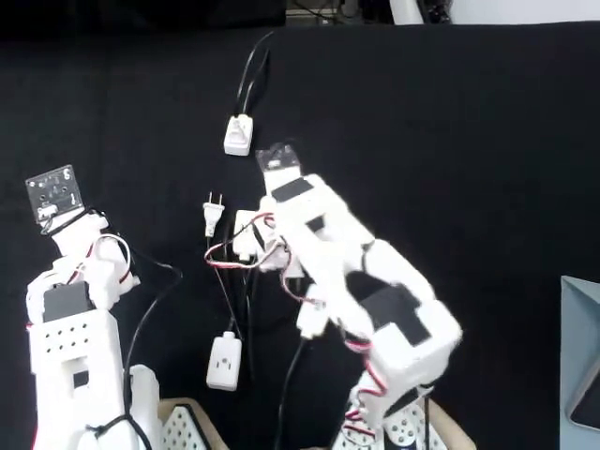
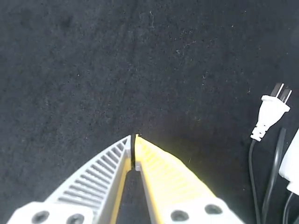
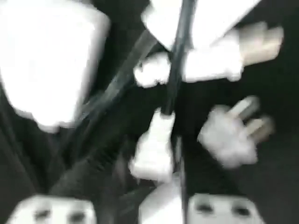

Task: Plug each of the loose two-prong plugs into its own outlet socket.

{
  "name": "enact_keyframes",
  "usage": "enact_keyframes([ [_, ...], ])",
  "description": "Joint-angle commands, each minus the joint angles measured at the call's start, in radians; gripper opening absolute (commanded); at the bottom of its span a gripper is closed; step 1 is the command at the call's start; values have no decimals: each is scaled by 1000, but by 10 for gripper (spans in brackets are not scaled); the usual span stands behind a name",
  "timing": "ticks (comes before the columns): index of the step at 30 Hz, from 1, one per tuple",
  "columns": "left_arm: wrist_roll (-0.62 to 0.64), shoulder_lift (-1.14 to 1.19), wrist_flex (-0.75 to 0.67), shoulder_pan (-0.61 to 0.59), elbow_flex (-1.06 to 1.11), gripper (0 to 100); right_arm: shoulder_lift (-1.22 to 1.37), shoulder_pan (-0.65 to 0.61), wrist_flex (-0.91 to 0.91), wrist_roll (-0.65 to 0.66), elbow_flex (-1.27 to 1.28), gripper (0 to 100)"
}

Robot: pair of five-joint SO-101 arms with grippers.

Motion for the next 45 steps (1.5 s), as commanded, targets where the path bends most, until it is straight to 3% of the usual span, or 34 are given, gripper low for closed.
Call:
enact_keyframes([
  [1, 3, -15, -15, -1, -5, 30, 62, -25, -8, -9, -61, 133],
  [6, 3, -15, -15, -1, -4, 30, 79, -44, 8, -8, -94, 96],
  [12, 3, -15, -15, -1, -4, 30, 79, -44, 157, 0, -199, 11],
  [19, 3, -15, -15, -2, -4, 30, 21, -35, 344, 57, -298, 12],
  [23, 3, -15, -15, -4, -4, 30, -127, 25, 407, 92, -297, 12],
  [30, 3, -15, -15, -1, -4, 30, -361, 250, 488, 222, -216, 12],
  [36, 3, -15, -15, 1, -4, 30, -426, 448, 445, 388, -56, 12],
  [41, 3, -15, -15, 1, -4, 30, -426, 476, 239, 473, 111, 18],
  [45, 3, -15, -15, 1, -4, 30, -429, 474, 176, 471, 151, 141],
])
